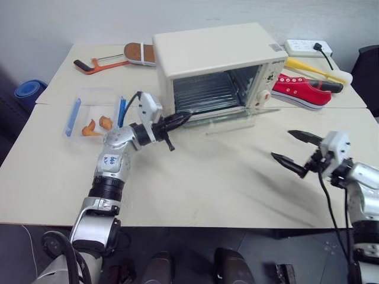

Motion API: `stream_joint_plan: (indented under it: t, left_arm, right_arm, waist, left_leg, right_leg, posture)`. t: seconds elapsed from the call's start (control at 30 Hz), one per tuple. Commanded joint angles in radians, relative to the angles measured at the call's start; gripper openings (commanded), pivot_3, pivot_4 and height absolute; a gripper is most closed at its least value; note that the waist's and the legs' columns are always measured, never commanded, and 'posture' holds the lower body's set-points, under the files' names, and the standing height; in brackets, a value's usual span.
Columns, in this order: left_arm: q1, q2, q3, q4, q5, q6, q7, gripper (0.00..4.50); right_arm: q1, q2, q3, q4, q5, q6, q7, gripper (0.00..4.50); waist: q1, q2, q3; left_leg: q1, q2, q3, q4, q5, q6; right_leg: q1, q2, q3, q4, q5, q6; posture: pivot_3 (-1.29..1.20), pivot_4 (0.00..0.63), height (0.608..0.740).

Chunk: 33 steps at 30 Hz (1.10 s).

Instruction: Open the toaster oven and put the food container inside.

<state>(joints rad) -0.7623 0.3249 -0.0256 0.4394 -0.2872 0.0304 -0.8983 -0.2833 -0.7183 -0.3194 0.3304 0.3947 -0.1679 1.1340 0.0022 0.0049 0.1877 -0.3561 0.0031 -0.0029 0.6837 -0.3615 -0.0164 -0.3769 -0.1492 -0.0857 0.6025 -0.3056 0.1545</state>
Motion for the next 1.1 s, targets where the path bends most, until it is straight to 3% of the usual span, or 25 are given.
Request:
stream_joint_plan:
  t: [0.03,0.2,0.43,0.57,0.7,0.83,0.93,1.1]
  left_arm:
    - [0.038,0.005,-0.049,-0.055,0.054,0.0,0.001,0.01]
    - [0.122,0.014,-0.08,-0.14,0.096,0.066,0.048,0.01]
    - [0.27,0.052,-0.076,-0.34,0.107,0.189,0.099,0.01]
    - [0.415,0.039,0.129,-0.594,-0.078,0.372,0.23,1.06]
    - [0.62,0.106,0.379,-0.795,-0.171,0.504,0.328,2.24]
    - [0.799,0.116,0.686,-0.842,-0.276,0.537,0.421,3.47]
    - [0.88,0.131,0.809,-0.854,-0.337,0.577,0.454,4.38]
    - [0.943,0.138,0.883,-0.923,-0.467,0.698,0.536,4.46]
  right_arm:
    - [0.092,-0.023,-0.055,-0.142,0.056,0.032,-0.014,4.5]
    - [0.207,0.006,-0.066,-0.282,0.081,0.061,-0.054,4.5]
    - [0.253,0.061,-0.018,-0.387,0.109,0.078,-0.064,4.5]
    - [0.224,0.088,0.04,-0.475,0.137,0.103,-0.067,4.5]
    - [0.172,0.11,0.097,-0.528,0.179,0.159,-0.068,4.5]
    - [0.119,0.132,0.141,-0.509,0.163,0.136,-0.046,4.5]
    - [0.1,0.14,0.152,-0.5,0.145,0.107,-0.045,4.5]
    - [0.086,0.131,0.154,-0.471,0.131,0.094,-0.03,4.5]
  waist:
    - [0.0,0.0,0.0]
    - [0.0,0.0,0.0]
    - [0.003,0.0,0.0]
    - [-0.004,0.0,0.0]
    - [-0.004,0.0,0.0]
    - [-0.001,0.0,0.0]
    - [0.017,0.0,0.0]
    - [0.027,-0.001,0.0]
  left_leg:
    - [0.0,0.0,0.0,0.0,0.0,0.0]
    - [0.0,0.0,0.0,0.0,0.0,0.0]
    - [0.001,0.0,0.0,0.0,0.0,0.0]
    - [0.001,0.001,0.0,0.0,0.0,0.0]
    - [0.002,0.004,-0.001,-0.001,0.0,-0.001]
    - [0.002,0.003,-0.002,-0.001,-0.001,-0.001]
    - [0.002,0.002,-0.002,0.0,-0.001,-0.001]
    - [0.002,0.001,-0.003,0.001,-0.001,0.0]
  right_leg:
    - [0.0,0.0,0.0,0.0,0.0,0.0]
    - [0.0,0.0,0.0,0.0,0.0,0.0]
    - [0.0,0.0,0.001,0.0,0.0,0.0]
    - [0.0,0.0,0.002,0.0,0.0,0.0]
    - [0.0,0.001,0.003,0.001,0.0,0.0]
    - [0.0,0.001,0.004,0.0,0.0,0.0]
    - [0.002,0.0,0.003,-0.001,0.0,0.0]
    - [0.003,0.0,0.003,-0.002,0.0,0.0]
  posture:
    - [0.0,0.15,0.74]
    - [0.0,0.15,0.74]
    - [0.0,0.15,0.74]
    - [0.0,0.15,0.74]
    - [0.0,0.15,0.74]
    - [0.0,0.15,0.74]
    - [0.0,0.15,0.74]
    - [0.0,0.15,0.74]
